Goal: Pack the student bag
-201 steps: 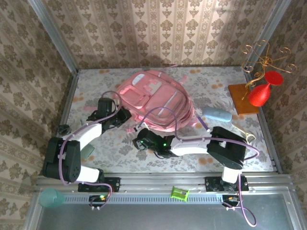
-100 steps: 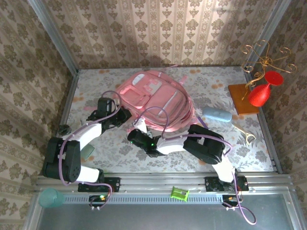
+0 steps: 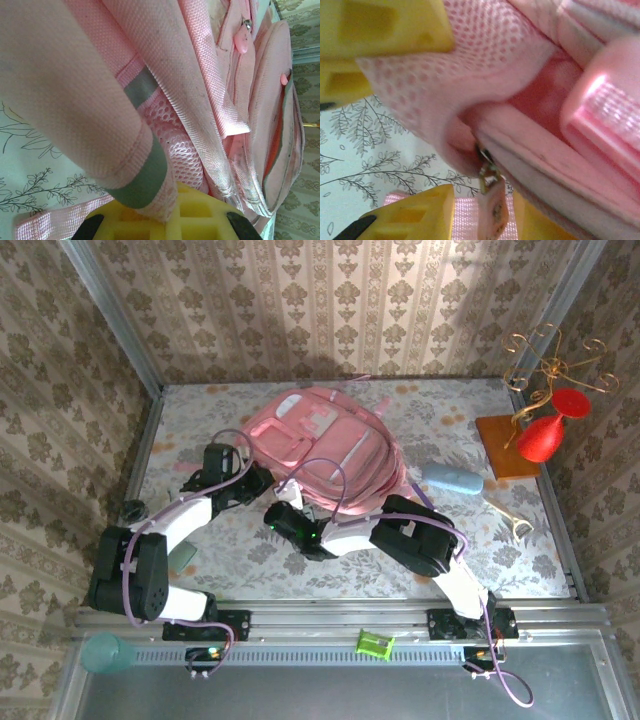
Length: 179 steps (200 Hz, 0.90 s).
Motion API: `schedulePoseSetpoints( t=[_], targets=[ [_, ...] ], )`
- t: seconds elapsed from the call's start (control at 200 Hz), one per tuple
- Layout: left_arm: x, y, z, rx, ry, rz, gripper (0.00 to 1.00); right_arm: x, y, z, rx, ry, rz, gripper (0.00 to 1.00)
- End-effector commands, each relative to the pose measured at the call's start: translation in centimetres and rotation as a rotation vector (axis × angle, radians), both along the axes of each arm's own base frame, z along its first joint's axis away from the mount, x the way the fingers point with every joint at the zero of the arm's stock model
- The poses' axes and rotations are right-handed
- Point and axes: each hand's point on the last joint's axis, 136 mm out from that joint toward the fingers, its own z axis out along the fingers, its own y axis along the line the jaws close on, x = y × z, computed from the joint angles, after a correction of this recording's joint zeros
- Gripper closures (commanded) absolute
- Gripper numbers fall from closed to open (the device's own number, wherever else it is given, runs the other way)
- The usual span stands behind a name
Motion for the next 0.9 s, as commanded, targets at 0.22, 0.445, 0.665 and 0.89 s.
schedulePoseSetpoints(
  t=[0.22,0.445,0.665,0.89],
  targets=[
    [0.4,-0.9,2.8,-0.057,-0.067,-0.033,1.00,0.8,-1.2,1.3,-0.004,-0.045,-0.065,0.90],
    [0.8,0.1,1.8,-0.009,-0.094,-0.008,1.00,-0.7,-3.9,0.5,-0.002,-0.016,-0.079,1.00],
    [0.9,0.6,0.3,-0.011,-0.080,0.006,1.00,-2.3,-4.8,0.4,0.075,0.002,-0.019,1.00],
    [1.1,0.7,0.0,-0.013,-0.079,0.005,1.00,-2.9,-4.9,0.2,0.136,0.025,0.037,1.00]
  ],
)
